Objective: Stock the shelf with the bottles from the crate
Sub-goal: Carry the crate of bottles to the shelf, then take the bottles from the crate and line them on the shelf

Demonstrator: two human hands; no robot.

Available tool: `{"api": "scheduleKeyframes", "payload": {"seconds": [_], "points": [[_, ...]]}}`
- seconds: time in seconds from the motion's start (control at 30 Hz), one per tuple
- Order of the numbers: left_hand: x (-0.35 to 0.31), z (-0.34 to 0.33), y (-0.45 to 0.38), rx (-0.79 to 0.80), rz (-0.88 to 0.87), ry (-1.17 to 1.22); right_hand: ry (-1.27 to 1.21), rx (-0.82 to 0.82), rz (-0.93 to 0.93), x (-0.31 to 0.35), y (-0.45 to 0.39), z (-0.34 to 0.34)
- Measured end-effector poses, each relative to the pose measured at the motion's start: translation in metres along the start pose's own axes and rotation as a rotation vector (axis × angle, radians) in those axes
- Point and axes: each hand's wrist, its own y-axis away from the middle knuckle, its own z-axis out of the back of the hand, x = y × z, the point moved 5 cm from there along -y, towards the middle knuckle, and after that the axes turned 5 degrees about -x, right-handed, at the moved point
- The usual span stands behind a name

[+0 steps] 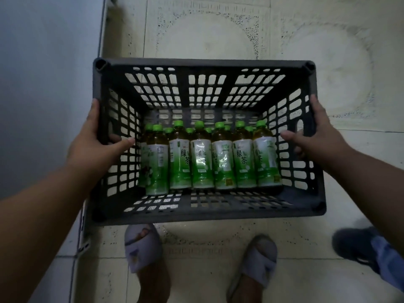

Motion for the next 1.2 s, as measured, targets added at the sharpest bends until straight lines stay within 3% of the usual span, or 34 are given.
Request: {"api": "scheduleKeyframes", "payload": {"seconds": [0.1,0.2,0.33,0.53,0.67,0.83,1.07,1.2], "points": [[-0.011,0.006,0.014,0.012,0.042,-0.059,0.038,0.05,-0.067,0.013,0.012,-0.002],[-0.016,0.012,0.039,0.048,0.053,-0.179,0.297,0.004,-0.13,0.016,0.032,-0.008],[-0.014,0.017,0.07,0.062,-0.08,-0.559,0.529,-0.079,-0.133,0.025,0.082,-0.038],[-0.016,0.003,0.058,-0.006,-0.439,-0.776,0.478,0.125,0.059,0.041,0.111,-0.153],[0.001,-0.017,0.036,-0.015,-0.534,-0.937,0.361,0.181,0.061,0.042,0.092,-0.22],[0.004,-0.018,0.033,-0.054,-0.511,-0.888,0.496,0.181,0.173,0.067,0.041,-0.277],[0.002,-0.015,0.032,-0.049,-0.489,-0.909,0.866,0.181,0.056,0.073,-0.018,-0.318],[0.001,-0.016,0.031,-0.065,-0.503,-0.925,0.883,0.173,0.032,0.073,-0.028,-0.319]]}}
